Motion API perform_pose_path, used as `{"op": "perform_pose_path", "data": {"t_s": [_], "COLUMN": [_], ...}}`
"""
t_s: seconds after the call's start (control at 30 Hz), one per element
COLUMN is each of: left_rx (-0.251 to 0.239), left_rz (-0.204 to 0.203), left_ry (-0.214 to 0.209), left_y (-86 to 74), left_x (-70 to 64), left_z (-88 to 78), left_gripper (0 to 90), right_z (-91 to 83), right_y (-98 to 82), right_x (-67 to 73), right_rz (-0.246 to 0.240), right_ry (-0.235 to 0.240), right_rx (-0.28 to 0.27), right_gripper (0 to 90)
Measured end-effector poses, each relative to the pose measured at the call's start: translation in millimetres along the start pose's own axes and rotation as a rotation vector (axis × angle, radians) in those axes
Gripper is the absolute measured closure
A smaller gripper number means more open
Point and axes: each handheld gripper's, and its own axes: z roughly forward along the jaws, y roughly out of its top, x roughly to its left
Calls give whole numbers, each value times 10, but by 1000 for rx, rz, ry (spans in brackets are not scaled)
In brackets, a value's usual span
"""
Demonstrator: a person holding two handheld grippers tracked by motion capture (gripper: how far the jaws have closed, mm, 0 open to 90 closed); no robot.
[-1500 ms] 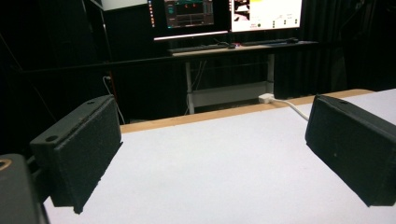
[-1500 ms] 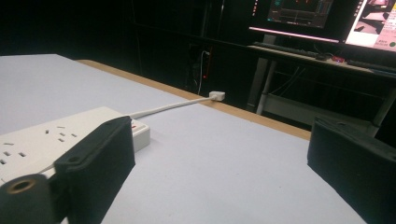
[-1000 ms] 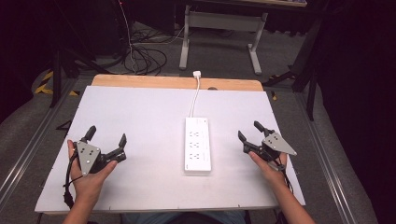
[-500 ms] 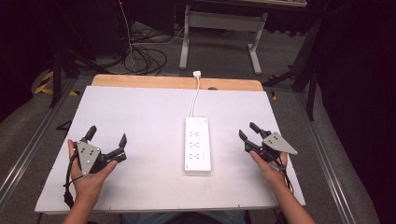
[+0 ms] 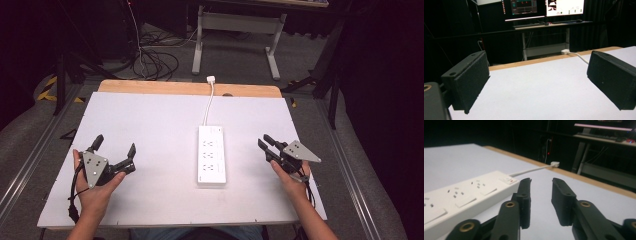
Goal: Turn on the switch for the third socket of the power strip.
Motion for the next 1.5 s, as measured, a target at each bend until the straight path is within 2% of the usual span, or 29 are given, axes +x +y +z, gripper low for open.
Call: {"op": "perform_pose_path", "data": {"t_s": [0.13, 0.37, 0.53, 0.57, 0.77, 1.13, 1.37, 1.5], "left_rx": [-1, 0, 0, -1, 2, 4, 7, 6], "left_rz": [0, 0, -1, -2, -1, 1, 4, 3], "left_ry": [0, -1, 0, 1, 0, 0, -2, -2], "left_y": [1, 0, 1, 0, -2, -7, -14, -15], "left_x": [1, 1, 4, 3, 0, 1, -6, -5], "left_z": [0, 1, 1, 1, 5, 8, 19, 19], "left_gripper": [49, 49, 48, 48, 48, 49, 50, 50], "right_z": [-21, -32, -53, -70, -95, -93, 22, 83], "right_y": [20, 28, 54, 64, 99, 240, 338, 380], "right_x": [-11, -18, -10, -21, -50, -112, -47, 29], "right_rz": [23, 43, 18, 34, 50, 71, 62, 35], "right_ry": [15, 17, -14, -7, 1, 14, 53, 75], "right_rx": [-11, 10, 56, 59, 96, 99, 116, 130], "right_gripper": [774, 823, 880, 900, 900, 900, 900, 900]}}
